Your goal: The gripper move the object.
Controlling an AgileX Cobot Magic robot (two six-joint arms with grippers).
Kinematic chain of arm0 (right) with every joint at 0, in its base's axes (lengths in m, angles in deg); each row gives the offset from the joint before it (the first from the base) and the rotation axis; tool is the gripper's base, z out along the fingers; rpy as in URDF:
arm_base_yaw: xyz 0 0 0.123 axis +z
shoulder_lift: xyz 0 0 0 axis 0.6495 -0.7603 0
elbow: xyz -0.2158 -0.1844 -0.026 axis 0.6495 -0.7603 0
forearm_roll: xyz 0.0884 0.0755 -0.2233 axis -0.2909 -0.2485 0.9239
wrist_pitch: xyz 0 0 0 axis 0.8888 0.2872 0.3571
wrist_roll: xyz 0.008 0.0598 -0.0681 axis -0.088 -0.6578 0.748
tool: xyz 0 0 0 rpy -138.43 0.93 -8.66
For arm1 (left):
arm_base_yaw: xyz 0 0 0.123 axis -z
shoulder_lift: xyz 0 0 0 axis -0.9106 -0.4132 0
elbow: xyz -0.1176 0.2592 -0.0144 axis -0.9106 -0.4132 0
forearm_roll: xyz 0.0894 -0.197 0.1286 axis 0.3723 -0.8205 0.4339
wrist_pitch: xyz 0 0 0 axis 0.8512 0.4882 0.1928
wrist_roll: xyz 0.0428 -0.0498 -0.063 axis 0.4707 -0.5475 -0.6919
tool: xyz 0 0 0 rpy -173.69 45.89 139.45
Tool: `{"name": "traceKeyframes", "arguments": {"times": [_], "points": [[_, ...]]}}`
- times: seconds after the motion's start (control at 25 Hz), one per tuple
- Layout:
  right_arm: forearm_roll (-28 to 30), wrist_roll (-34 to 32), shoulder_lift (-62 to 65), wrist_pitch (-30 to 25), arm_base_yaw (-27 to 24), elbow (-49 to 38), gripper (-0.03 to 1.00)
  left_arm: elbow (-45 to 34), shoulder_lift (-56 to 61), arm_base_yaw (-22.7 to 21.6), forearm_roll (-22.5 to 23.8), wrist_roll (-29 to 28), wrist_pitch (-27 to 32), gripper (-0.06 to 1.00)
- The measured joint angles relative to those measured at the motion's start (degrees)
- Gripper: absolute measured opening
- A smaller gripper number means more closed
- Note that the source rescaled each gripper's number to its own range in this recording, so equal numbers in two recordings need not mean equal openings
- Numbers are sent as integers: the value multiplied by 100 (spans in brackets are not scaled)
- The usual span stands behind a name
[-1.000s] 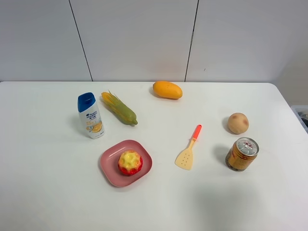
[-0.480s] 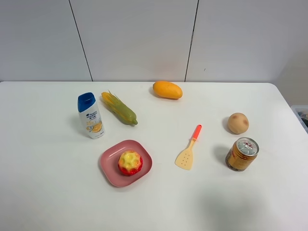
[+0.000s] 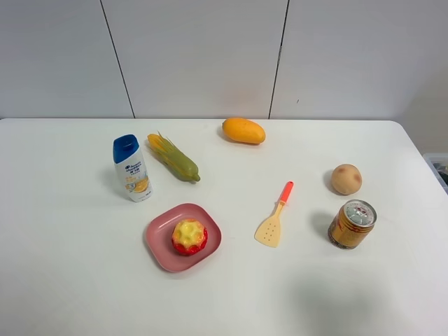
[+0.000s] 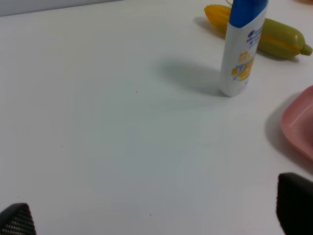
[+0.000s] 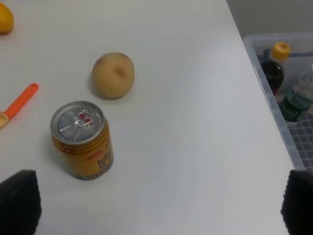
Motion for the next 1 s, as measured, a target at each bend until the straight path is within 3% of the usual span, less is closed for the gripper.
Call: {"name": "traceKeyframes", "arguments": {"times": [1.0], "points": [[0,-6,0,0,0,0,99,0,0,0,0,0,0,100]]}}
